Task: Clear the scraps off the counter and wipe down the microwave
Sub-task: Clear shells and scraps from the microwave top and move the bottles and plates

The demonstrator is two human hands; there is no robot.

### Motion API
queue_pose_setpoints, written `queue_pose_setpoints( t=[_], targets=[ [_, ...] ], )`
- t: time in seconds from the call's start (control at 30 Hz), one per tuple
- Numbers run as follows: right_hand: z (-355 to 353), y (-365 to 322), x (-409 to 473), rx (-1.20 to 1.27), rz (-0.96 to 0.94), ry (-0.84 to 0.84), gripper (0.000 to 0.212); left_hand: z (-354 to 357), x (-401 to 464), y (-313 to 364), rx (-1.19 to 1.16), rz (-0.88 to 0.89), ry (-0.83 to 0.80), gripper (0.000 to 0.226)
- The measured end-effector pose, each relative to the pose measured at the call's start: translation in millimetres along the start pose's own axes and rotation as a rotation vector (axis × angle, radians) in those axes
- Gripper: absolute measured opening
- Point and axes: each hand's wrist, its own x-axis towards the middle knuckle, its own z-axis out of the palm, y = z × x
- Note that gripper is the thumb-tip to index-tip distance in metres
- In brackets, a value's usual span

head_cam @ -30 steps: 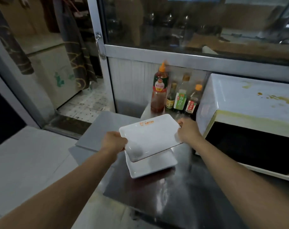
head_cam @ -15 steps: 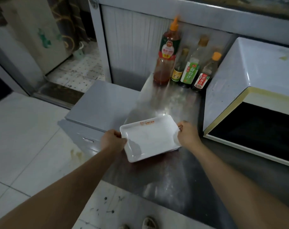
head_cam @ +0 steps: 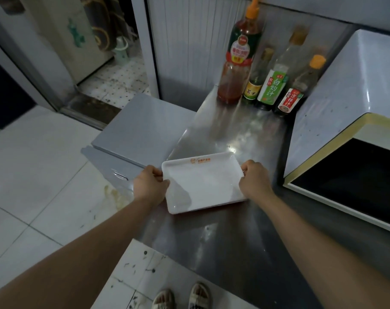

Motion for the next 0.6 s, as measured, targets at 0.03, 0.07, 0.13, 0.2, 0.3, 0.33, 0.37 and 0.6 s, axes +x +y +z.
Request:
queue_pose_setpoints(
  t=[0.03,0.07,0.13,0.2,0.3,0.33,0.37,0.6],
  targets=[
    [-0.2,1.0,-0.1,-0.003,0.003,-0.007,0.025,-0.3,-0.6,0.5,0.001,-0.005,0.002,0.016],
    [-0.2,2.0,-0.2,0.001,0.002,-0.011,0.025,-0.2,-0.8,0.5,0.0,-0.006,-0.002,0.015],
    [0.1,3.4,0.1,0.023,-0.001,-0.012,0.025,0.0,-1.5,-0.7,0.007,-0.017,-0.014,0.014],
    [0.9,3.9,1.1,0.06,0.019,-0.029,0.028,1.3,-5.3,-3.5,0.048,-0.031,-0.05,0.014],
    [3.7,4.5,2.4,0.068,0.033,-0.12,0.032,8.9,-13.8,-11.0,0.091,-0.02,-0.154,0.016],
    [4.6,5.3,2.1,0.079,0.029,-0.15,0.031,11.2,-16.3,-11.8,0.063,-0.021,-0.175,0.021],
    [5.3,6.0,1.6,0.103,0.028,-0.171,0.03,12.9,-17.5,-12.3,0.041,-0.021,-0.175,0.024],
    [-2.3,6.9,4.3,0.132,0.027,-0.229,0.025,12.2,-12.9,-0.4,0.175,0.002,-0.095,0.016]
  ],
)
